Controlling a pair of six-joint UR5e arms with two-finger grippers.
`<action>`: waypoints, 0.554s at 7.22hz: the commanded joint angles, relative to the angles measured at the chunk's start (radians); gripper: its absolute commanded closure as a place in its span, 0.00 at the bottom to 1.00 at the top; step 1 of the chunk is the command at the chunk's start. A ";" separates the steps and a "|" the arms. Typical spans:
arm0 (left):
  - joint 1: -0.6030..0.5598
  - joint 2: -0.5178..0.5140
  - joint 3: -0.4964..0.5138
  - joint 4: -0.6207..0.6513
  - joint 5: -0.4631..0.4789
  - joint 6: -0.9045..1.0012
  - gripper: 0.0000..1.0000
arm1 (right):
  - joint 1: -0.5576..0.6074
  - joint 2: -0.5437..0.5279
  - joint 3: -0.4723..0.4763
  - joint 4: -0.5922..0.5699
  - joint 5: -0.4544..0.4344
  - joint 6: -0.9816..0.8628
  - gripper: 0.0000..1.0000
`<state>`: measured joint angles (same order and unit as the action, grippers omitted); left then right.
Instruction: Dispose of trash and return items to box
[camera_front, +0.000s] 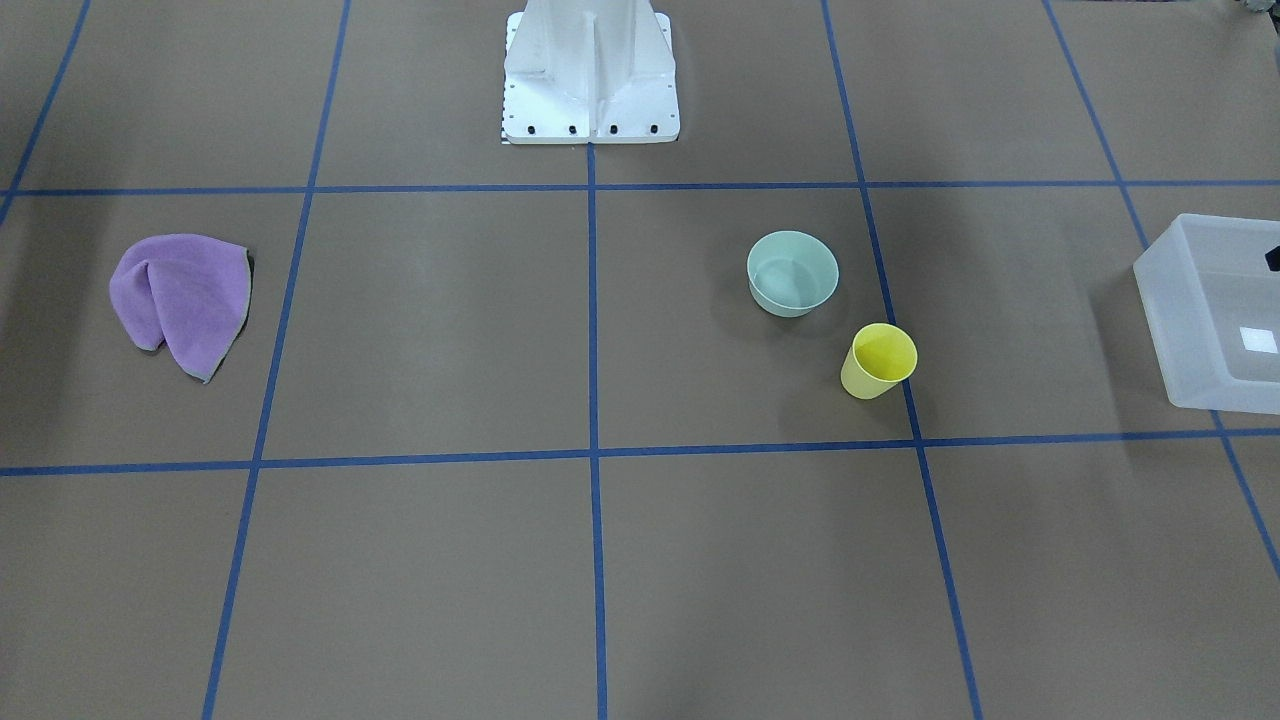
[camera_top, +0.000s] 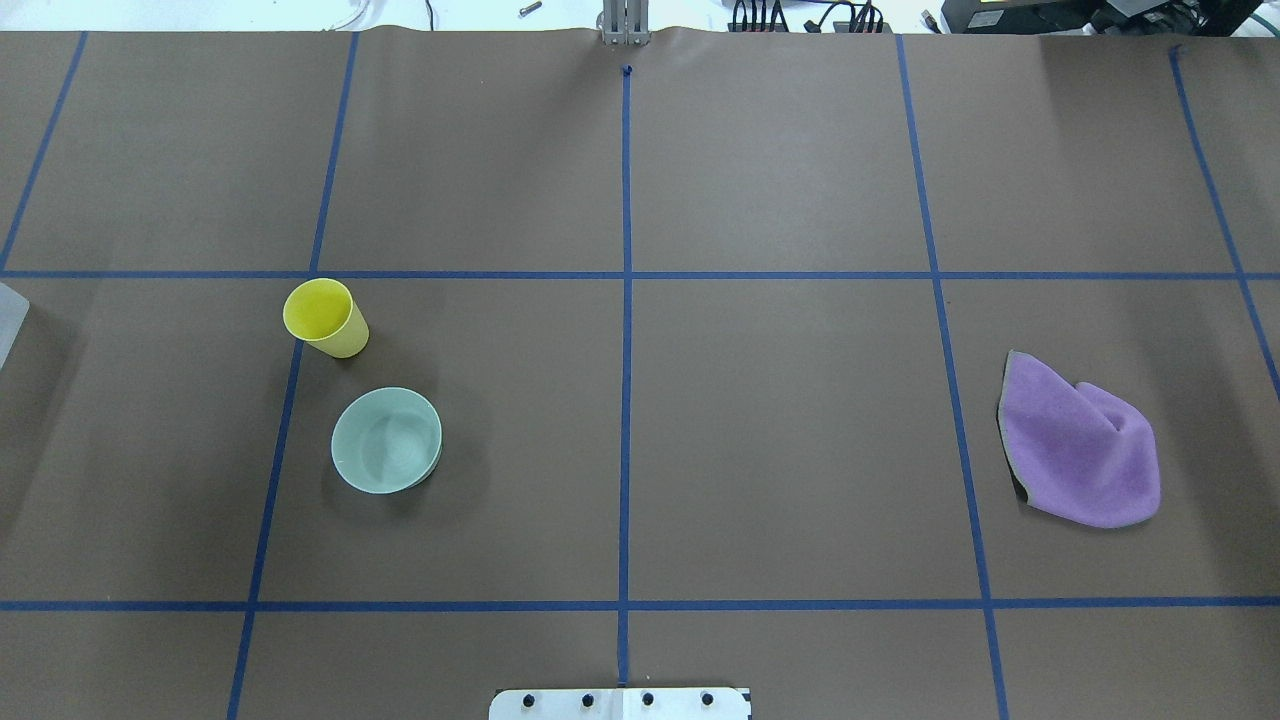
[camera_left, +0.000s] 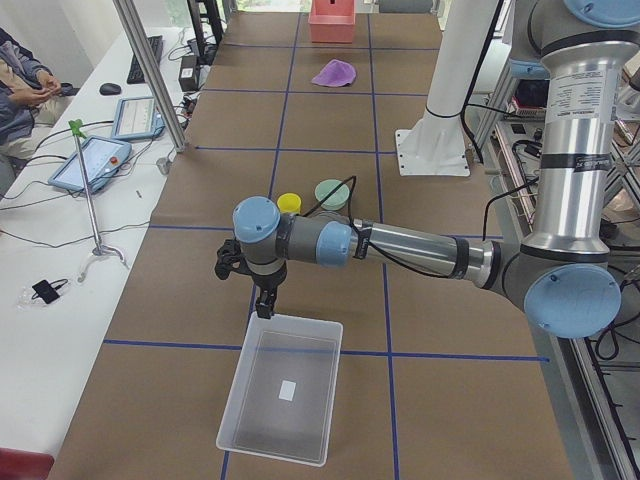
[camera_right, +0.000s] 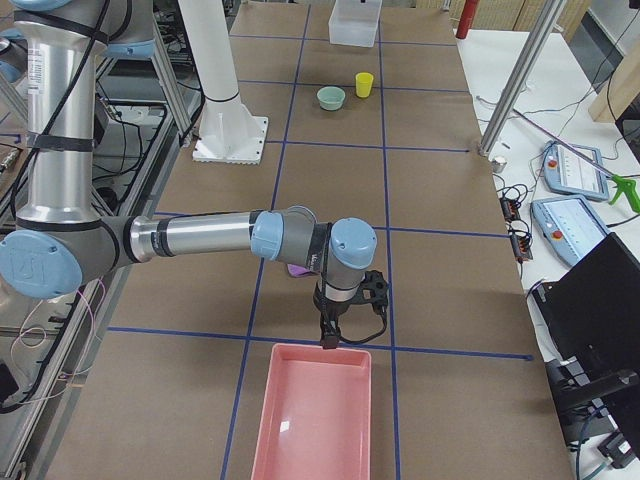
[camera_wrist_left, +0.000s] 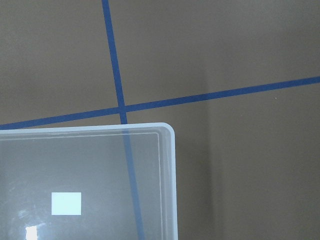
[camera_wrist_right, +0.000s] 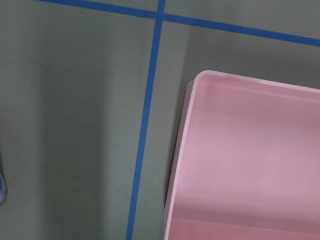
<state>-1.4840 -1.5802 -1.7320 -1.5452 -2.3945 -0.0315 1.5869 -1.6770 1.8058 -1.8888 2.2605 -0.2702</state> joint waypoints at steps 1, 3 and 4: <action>-0.001 0.081 -0.035 -0.085 -0.021 0.039 0.02 | 0.001 0.006 0.001 -0.001 0.002 0.012 0.00; 0.002 0.100 -0.035 -0.104 -0.022 0.036 0.02 | 0.001 0.008 0.004 0.000 0.002 0.008 0.00; 0.004 0.098 -0.040 -0.104 -0.022 0.030 0.02 | 0.001 0.000 0.006 0.001 0.004 0.000 0.00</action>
<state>-1.4822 -1.4857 -1.7673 -1.6438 -2.4152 0.0007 1.5873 -1.6712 1.8098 -1.8889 2.2632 -0.2625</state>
